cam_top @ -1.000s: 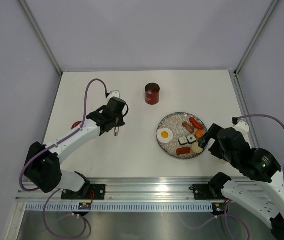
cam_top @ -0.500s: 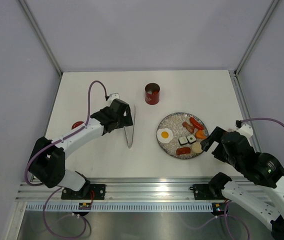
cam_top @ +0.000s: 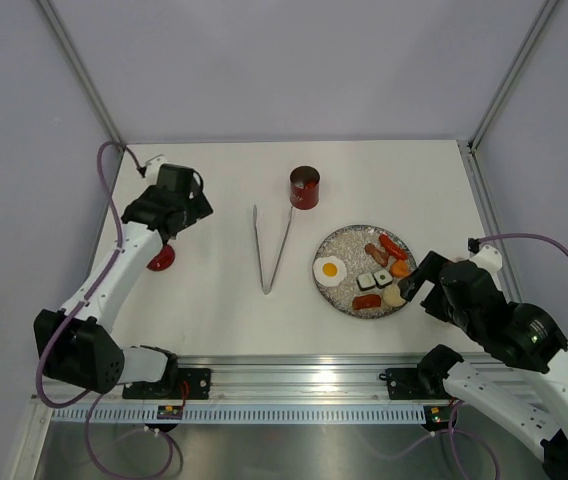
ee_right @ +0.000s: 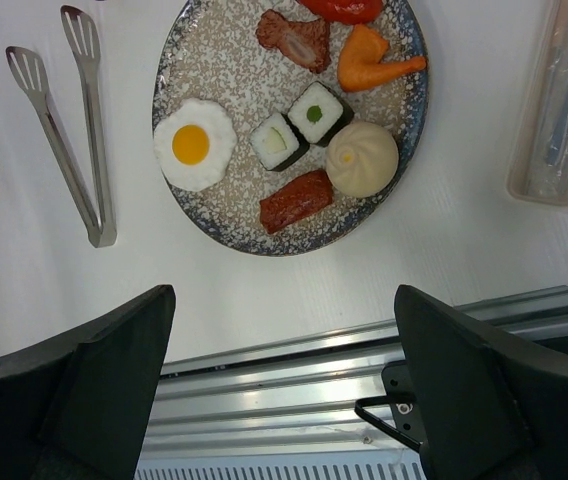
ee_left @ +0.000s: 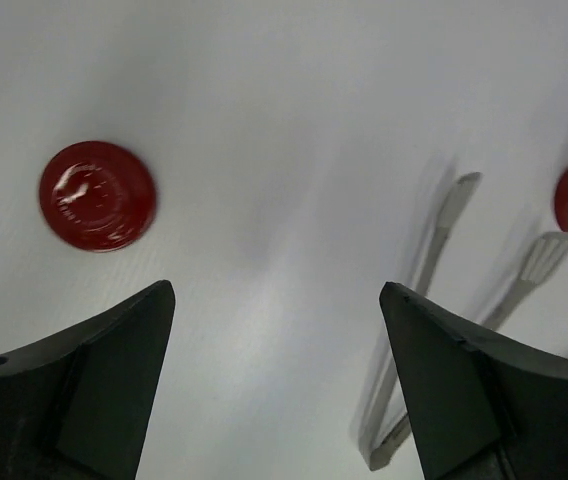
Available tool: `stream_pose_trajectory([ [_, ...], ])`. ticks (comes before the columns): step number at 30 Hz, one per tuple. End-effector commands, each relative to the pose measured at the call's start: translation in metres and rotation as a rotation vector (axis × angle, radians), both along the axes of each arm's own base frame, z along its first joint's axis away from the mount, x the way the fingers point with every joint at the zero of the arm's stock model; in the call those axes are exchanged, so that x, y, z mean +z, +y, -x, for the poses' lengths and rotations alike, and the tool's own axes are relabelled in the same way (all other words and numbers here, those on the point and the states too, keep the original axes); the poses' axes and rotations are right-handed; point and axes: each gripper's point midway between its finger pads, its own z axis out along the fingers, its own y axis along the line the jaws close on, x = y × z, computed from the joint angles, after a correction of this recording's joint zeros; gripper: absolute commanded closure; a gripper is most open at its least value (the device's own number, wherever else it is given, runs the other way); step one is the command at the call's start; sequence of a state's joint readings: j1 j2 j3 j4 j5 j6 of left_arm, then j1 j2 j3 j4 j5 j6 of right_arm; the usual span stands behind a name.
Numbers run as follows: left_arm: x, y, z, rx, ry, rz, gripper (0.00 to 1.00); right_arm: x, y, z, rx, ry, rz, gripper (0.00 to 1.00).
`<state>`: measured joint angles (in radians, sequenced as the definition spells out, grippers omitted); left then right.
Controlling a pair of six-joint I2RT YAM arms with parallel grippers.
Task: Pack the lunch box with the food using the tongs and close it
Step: Place the clamp at the center of the board, then pick up the box lid from the center of the board.
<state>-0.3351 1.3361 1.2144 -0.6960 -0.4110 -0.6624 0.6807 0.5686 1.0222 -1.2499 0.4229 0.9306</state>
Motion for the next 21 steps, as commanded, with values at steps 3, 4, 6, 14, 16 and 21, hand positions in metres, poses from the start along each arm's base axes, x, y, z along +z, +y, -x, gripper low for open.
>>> stream_pose_trajectory([
  [3,-0.034,0.065,0.031,0.168,0.145,0.005,0.12,-0.01,0.012,-0.008,0.04,0.007,0.014,0.01],
  [4,-0.039,0.076,0.032,0.196,0.165,-0.01,0.12,-0.012,0.013,-0.01,0.042,0.01,0.018,0.01],
  [6,-0.052,0.086,0.033,0.222,0.223,-0.046,0.11,-0.017,0.017,-0.011,0.057,0.022,0.019,0.0],
  [14,-0.093,0.106,0.027,0.29,0.351,-0.01,0.1,-0.023,0.033,-0.016,0.11,0.025,-0.01,0.01],
  [16,-0.1,0.113,0.023,0.301,0.364,0.003,0.1,-0.026,0.037,-0.017,0.12,0.031,-0.017,0.01],
  [21,-0.112,0.121,0.009,0.282,0.353,0.086,0.15,-0.04,0.05,-0.016,0.161,0.068,-0.045,0.0],
])
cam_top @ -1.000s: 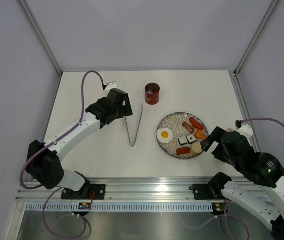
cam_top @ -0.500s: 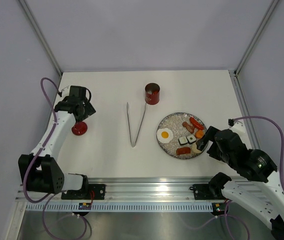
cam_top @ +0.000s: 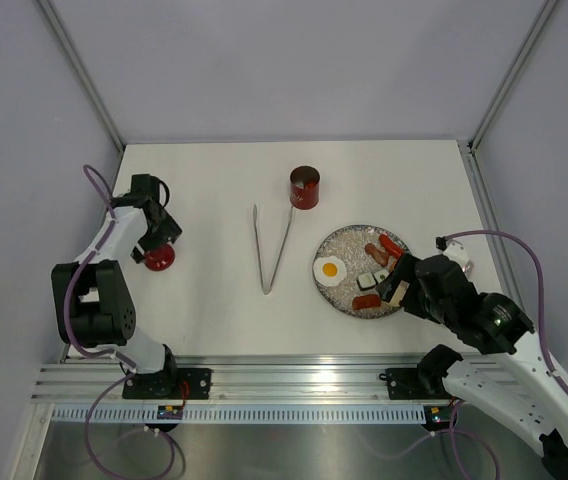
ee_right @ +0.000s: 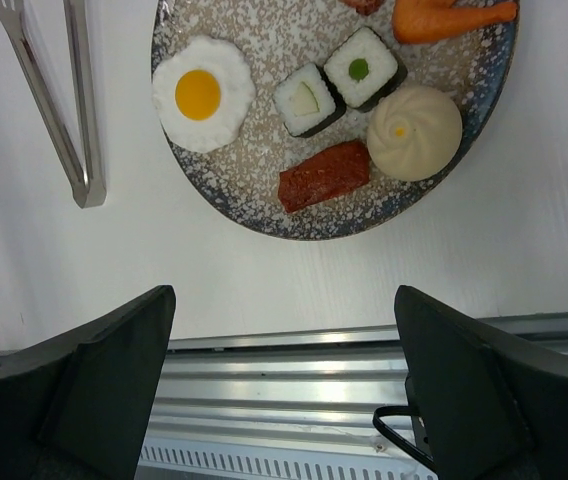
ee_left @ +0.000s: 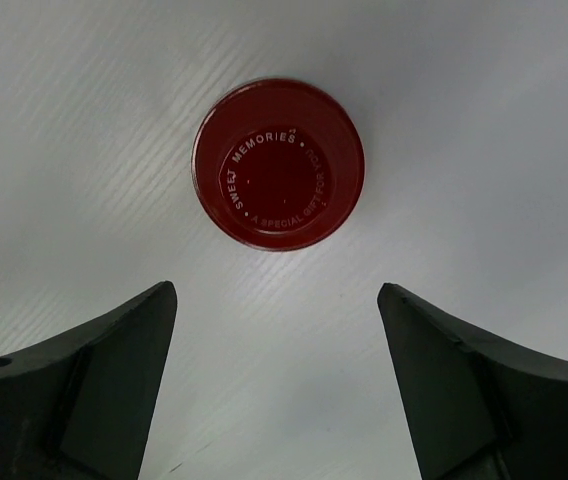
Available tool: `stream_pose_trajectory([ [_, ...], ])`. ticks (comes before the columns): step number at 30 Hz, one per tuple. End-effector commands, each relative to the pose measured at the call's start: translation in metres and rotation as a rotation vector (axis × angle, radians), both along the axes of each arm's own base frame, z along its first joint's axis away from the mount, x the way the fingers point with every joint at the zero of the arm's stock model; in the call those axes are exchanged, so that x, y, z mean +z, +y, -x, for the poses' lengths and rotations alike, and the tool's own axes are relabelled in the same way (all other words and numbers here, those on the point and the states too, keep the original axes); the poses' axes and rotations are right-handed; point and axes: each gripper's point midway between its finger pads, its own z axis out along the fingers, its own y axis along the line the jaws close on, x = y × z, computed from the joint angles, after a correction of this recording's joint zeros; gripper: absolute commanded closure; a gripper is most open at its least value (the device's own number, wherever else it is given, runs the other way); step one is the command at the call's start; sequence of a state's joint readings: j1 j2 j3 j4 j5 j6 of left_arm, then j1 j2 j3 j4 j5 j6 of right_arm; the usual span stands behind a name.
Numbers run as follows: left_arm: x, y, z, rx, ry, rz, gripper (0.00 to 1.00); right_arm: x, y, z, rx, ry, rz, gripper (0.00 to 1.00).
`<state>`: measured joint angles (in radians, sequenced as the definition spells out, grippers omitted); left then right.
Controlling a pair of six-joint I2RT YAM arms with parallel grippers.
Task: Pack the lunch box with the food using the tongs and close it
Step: Pick up the box lid from the center of the board.
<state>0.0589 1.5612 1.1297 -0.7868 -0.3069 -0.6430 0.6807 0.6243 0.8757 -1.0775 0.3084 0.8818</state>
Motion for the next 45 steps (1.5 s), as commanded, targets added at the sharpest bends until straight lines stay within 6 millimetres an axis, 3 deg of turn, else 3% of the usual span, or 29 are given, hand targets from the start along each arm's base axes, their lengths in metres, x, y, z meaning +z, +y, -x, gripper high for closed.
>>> stream_pose_trajectory([
  [1,-0.003,0.0,-0.024,-0.028,-0.06,0.081,0.16,-0.004,0.017,-0.004,0.051,0.004,-0.038,0.01],
  [11,-0.022,0.015,-0.038,-0.015,-0.033,0.084,0.26,-0.011,0.02,-0.007,0.041,0.015,-0.044,0.0],
  [17,-0.036,0.019,-0.036,0.017,-0.028,0.097,0.34,-0.009,0.022,-0.009,0.035,0.01,-0.053,0.0],
  [40,-0.052,0.016,-0.035,0.014,-0.011,0.119,0.36,-0.007,0.015,-0.002,0.026,0.009,-0.051,0.0],
  [45,-0.056,0.014,-0.034,0.02,-0.004,0.128,0.42,-0.006,0.011,0.001,0.02,0.007,-0.052,0.0],
])
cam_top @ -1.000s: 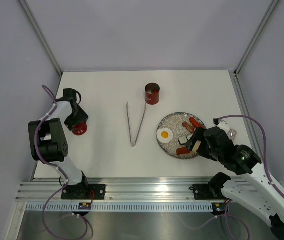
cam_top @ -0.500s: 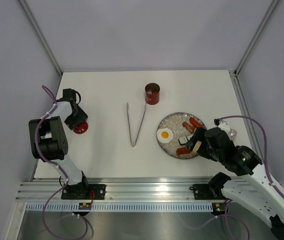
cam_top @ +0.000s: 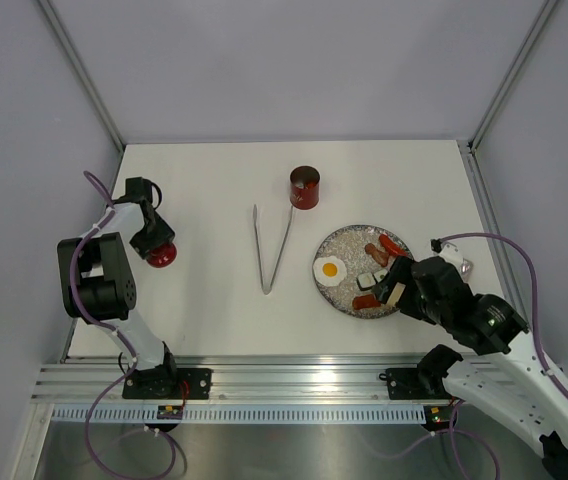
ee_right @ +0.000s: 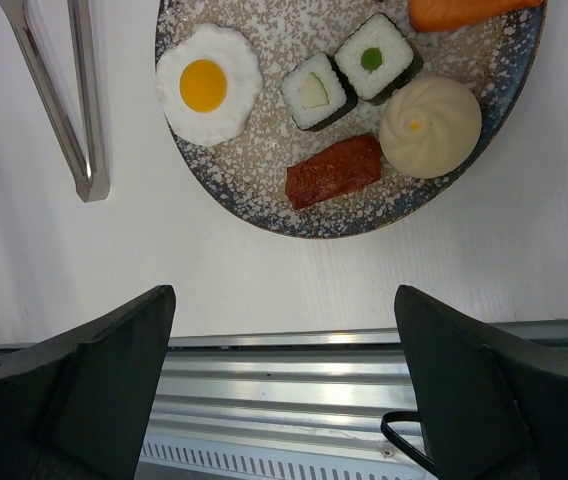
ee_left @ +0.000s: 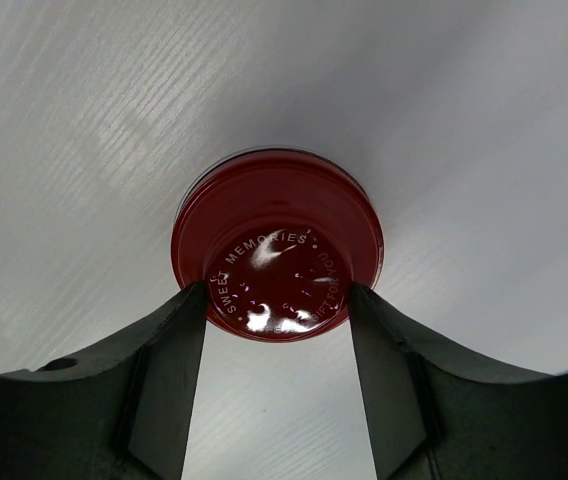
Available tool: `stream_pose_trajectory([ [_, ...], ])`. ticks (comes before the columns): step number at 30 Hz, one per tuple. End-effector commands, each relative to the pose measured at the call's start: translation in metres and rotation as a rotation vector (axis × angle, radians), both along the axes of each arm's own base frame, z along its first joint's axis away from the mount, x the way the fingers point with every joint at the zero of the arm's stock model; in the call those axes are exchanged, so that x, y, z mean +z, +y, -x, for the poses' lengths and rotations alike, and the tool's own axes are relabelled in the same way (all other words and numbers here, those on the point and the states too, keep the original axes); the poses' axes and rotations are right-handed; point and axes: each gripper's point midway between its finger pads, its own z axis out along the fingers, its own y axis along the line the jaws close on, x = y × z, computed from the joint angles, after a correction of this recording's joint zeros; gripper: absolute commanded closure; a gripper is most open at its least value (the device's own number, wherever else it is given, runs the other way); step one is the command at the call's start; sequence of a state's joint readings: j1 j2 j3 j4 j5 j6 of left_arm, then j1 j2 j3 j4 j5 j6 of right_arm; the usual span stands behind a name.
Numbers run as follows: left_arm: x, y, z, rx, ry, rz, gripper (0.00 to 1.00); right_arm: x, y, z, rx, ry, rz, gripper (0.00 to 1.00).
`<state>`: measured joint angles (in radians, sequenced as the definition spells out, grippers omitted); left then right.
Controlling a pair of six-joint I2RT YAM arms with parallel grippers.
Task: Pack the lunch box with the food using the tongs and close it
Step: Pick up the box lid from the center of the board.
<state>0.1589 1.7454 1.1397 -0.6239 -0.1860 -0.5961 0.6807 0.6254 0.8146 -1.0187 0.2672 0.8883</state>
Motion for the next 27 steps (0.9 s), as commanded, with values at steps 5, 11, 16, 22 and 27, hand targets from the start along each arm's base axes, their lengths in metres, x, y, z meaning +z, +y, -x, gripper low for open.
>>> stream_pose_trajectory([
  [5,-0.006,-0.004,-0.004,0.01,-0.023,0.033,0.53,0.01,-0.004,0.005,-0.013,-0.017,-0.021,0.0],
  [11,0.01,-0.005,-0.005,-0.004,-0.058,0.031,0.73,0.01,-0.007,0.007,-0.02,-0.02,-0.021,0.01],
  [16,0.038,-0.006,-0.006,-0.032,-0.122,0.016,0.79,0.01,-0.006,0.006,-0.018,-0.022,-0.02,0.0],
  [22,0.062,-0.014,-0.006,-0.088,-0.164,0.002,0.8,0.011,-0.001,0.002,-0.006,-0.024,-0.023,0.01],
  [27,0.083,-0.026,-0.01,-0.147,-0.189,-0.034,0.8,0.014,-0.001,0.0,-0.006,-0.027,-0.021,0.01],
])
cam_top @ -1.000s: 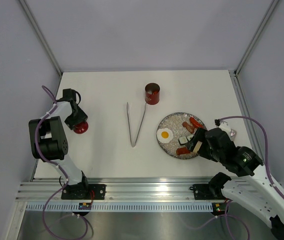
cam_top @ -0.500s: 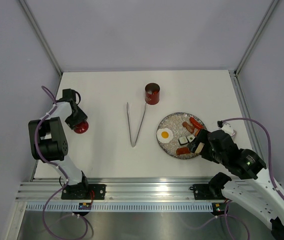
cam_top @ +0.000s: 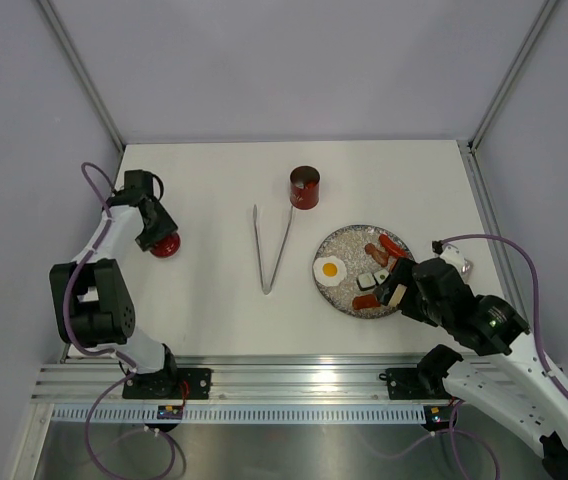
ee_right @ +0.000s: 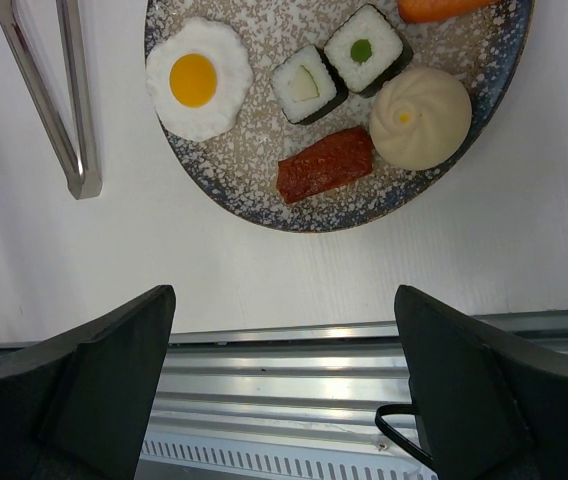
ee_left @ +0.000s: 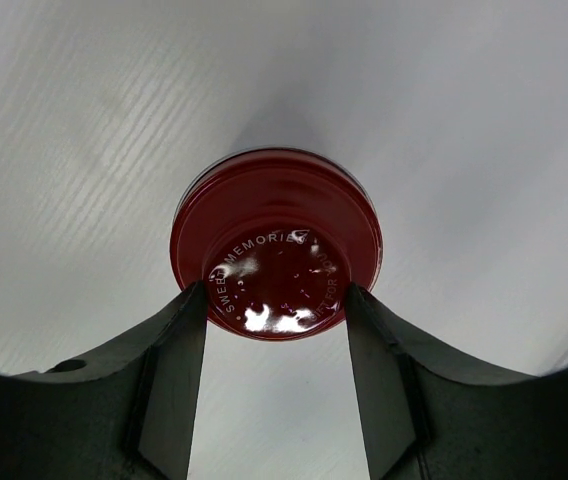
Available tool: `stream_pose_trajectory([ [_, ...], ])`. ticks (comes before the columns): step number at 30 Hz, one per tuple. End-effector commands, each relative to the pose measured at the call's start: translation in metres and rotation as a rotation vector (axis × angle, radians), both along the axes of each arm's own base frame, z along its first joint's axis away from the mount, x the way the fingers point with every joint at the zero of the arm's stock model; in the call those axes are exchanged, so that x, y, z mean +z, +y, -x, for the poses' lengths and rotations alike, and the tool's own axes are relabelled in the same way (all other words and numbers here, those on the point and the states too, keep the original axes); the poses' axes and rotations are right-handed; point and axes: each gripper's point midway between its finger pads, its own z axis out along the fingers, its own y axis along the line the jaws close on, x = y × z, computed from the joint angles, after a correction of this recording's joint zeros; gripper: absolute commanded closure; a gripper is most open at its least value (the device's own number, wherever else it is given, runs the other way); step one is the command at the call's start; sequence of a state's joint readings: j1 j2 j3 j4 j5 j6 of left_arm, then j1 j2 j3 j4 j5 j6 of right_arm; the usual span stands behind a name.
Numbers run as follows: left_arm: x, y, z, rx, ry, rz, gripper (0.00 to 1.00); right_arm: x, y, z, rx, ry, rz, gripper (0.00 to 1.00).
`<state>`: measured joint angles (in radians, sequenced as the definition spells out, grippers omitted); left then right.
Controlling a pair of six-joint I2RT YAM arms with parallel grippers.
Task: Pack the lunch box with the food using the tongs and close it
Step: Pick up the box lid from the center of the board.
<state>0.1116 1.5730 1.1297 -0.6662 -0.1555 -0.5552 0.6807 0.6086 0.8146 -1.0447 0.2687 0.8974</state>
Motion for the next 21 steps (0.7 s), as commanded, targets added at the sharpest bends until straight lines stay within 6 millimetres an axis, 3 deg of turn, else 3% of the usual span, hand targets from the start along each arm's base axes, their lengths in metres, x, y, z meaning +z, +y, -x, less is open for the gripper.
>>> stream_pose_trajectory([
  [1,0.041,-0.012,-0.015,-0.077,-0.086,-0.04,0.8,0.016,0.003,-0.004,0.002,-0.038,-0.023,0.01],
  [6,0.07,-0.051,-0.03,-0.221,-0.092,-0.098,0.8,0.015,0.001,-0.003,-0.002,-0.035,-0.017,0.0],
  [7,0.074,-0.072,-0.034,-0.28,-0.092,-0.112,0.8,0.015,0.002,-0.003,-0.001,-0.035,-0.018,0.01],
  [10,0.097,-0.103,-0.049,-0.372,-0.091,-0.17,0.8,0.015,0.002,-0.003,-0.004,-0.032,-0.023,0.0],
  [11,0.1,-0.125,-0.046,-0.439,-0.076,-0.183,0.8,0.016,0.002,-0.003,-0.004,-0.032,-0.026,0.01],
  [12,0.111,-0.139,-0.06,-0.464,-0.103,-0.19,0.8,0.015,0.001,-0.002,-0.006,-0.033,-0.023,0.0],
  [13,0.116,-0.16,-0.061,-0.512,-0.113,-0.192,0.8,0.015,0.001,-0.002,-0.009,-0.031,-0.025,0.01],
  [21,0.146,-0.25,-0.1,-0.702,-0.192,-0.166,0.79,0.016,-0.007,0.002,-0.03,-0.031,-0.015,0.01],
])
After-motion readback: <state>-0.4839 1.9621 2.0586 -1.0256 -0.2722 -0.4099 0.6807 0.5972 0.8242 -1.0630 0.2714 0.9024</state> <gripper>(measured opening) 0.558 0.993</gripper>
